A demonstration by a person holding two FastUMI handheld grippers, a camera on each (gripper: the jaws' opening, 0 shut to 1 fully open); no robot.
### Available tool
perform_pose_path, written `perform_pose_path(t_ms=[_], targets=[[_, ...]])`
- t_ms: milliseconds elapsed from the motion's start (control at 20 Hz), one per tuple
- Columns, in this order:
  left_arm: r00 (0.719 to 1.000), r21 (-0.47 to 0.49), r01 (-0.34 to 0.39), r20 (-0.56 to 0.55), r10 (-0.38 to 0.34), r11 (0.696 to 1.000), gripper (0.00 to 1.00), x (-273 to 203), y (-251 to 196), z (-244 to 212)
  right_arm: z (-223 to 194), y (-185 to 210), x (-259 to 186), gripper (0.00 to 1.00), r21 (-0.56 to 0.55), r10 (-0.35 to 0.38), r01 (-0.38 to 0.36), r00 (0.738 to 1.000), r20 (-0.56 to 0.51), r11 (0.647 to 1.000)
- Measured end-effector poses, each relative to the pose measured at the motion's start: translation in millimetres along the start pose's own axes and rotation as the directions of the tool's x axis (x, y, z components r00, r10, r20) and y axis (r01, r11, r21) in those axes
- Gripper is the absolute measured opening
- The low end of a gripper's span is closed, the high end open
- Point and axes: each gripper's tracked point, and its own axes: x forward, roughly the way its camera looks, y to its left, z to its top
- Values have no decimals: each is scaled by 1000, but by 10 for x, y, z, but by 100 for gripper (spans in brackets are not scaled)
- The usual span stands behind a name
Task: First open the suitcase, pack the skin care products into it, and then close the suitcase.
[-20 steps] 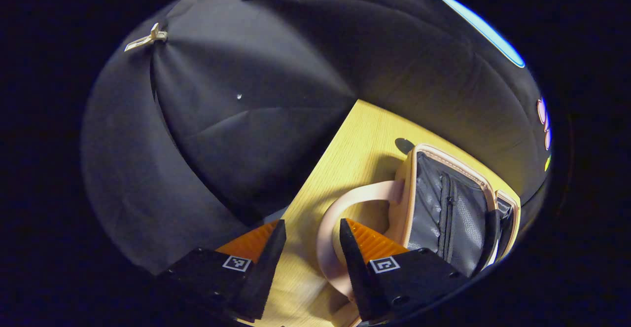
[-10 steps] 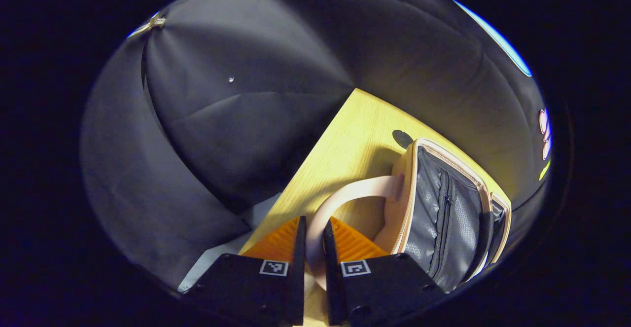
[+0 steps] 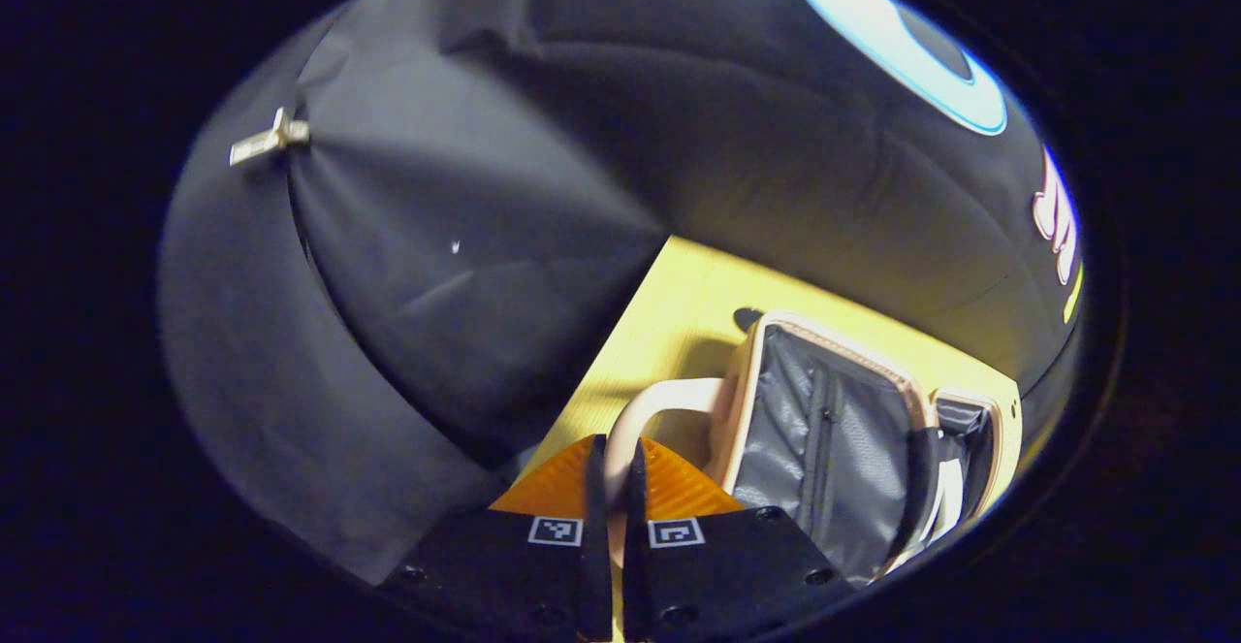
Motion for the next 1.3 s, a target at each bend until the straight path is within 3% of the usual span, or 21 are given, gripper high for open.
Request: perform_pose_path(t_ms=[150,300,600,800,950,1200,1300], targets=[[992,77,53,114,-62,996,10,-600,-265,518,137,20,-13,98,-9,16,-16,1000,15,1000],[978,92,112,165,-126,989,9,-1309,-627,1004,288,-26,-71,98,-32,13,-12,999,46,999],[932,228,213,245,-267,950,9,-2419,-1945,1148,656,-259,-287,97,-45,-10,16,990,140,999],[897,235,327,226,-379,915,9,-2627,-3096,783,728,-456,-349,98,-8,-22,24,986,165,1000],[867,190,454,133,-481,871,9,-2612,-3917,259,760,-634,-378,98,11,-27,26,984,177,1000],[868,179,488,5,-497,854,9,-2055,-4836,-723,786,-1045,-309,97,14,1,-4,983,184,1000],[877,172,478,-42,-479,861,13,-1793,-4936,-1010,821,-1167,-218,97,16,27,-31,983,184,999]])
